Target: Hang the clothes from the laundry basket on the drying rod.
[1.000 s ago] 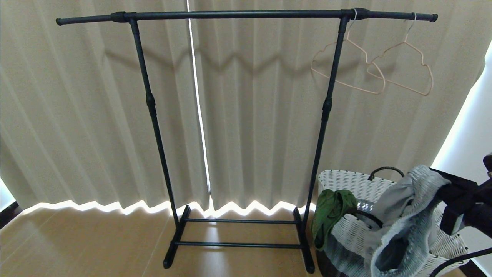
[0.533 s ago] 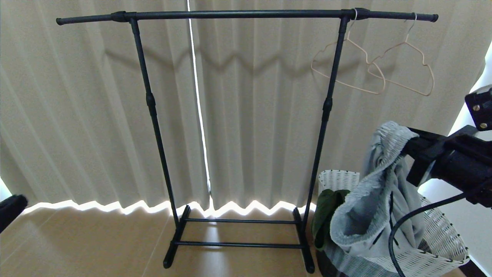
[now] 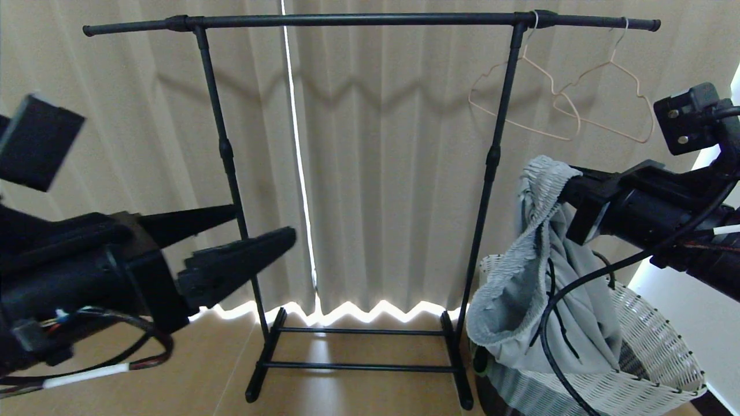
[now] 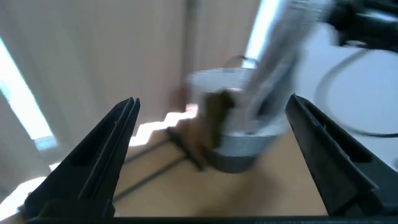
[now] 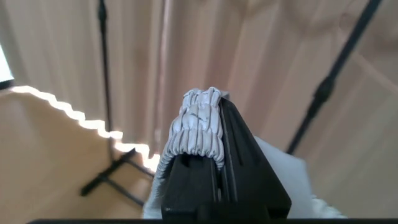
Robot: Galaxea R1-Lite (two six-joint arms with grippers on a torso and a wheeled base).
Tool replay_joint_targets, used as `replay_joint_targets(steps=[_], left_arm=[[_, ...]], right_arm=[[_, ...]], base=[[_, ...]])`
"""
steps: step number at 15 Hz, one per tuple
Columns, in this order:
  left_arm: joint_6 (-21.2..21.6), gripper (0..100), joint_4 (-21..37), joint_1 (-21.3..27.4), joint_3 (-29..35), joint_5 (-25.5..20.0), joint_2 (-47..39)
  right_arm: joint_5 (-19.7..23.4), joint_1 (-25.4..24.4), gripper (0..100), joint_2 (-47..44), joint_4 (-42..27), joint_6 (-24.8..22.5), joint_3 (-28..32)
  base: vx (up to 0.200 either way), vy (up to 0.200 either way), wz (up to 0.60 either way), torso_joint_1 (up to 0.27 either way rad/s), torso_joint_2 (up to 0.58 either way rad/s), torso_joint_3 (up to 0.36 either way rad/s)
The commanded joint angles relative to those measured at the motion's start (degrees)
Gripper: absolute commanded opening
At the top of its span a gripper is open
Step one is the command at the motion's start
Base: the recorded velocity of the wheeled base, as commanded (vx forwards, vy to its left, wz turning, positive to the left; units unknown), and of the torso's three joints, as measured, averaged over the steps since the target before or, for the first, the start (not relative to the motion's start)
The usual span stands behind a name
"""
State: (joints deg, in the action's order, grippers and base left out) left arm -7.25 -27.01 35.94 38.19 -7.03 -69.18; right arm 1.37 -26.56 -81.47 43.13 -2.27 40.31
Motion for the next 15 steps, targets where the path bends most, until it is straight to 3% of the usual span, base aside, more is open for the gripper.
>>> replay_joint_targets(steps=[1, 2, 4, 8, 10, 12, 15], left_arm=[[-2.50, 100, -6.56, 9.85, 2.50, 5.89, -15.19], [-2.50, 100, -6.82, 10.47, 4.26, 8.79, -18.97], [-2.41, 100, -6.74, 10.82, 6.28, 9.49, -22.40], [-5.14, 100, -6.74, 21.45, 9.53, 10.99, -27.94], [-8.22, 100, -6.91, 26.46, 10.76, 17.93, -31.98], [-10.68, 100, -6.91, 27.78, 13.49, 22.50, -35.58], [-14.81, 100, -6.91, 27.43, 17.27, 25.32, -38.84]], right_arm=[[0.04, -0.95, 0, 0.43, 0.02, 0.95, 0.03], [0.04, -1.74, 0, 0.43, 0.02, 1.39, 0.29], [0.92, -3.06, 0, 0.35, 0.02, 1.83, 1.08], [4.26, -4.20, 0, 0.17, 0.11, 2.79, 2.75], [4.52, -4.20, 0, 0.17, 0.11, 3.23, 3.28], [4.52, -4.20, 0, 0.43, 0.11, 3.50, 3.72], [6.98, -4.20, 0, 2.02, 0.20, 5.61, 4.07]], base=[[0.000, 0.000, 0.00, 0.000, 0.00, 0.000], [0.000, 0.000, 0.00, 0.000, 0.00, 0.000], [0.000, 0.000, 0.00, 0.000, 0.00, 0.000], [0.000, 0.000, 0.00, 0.000, 0.00, 0.000], [0.000, 0.000, 0.00, 0.000, 0.00, 0.000], [0.000, 0.000, 0.00, 0.000, 0.00, 0.000], [0.000, 0.000, 0.00, 0.000, 0.00, 0.000]])
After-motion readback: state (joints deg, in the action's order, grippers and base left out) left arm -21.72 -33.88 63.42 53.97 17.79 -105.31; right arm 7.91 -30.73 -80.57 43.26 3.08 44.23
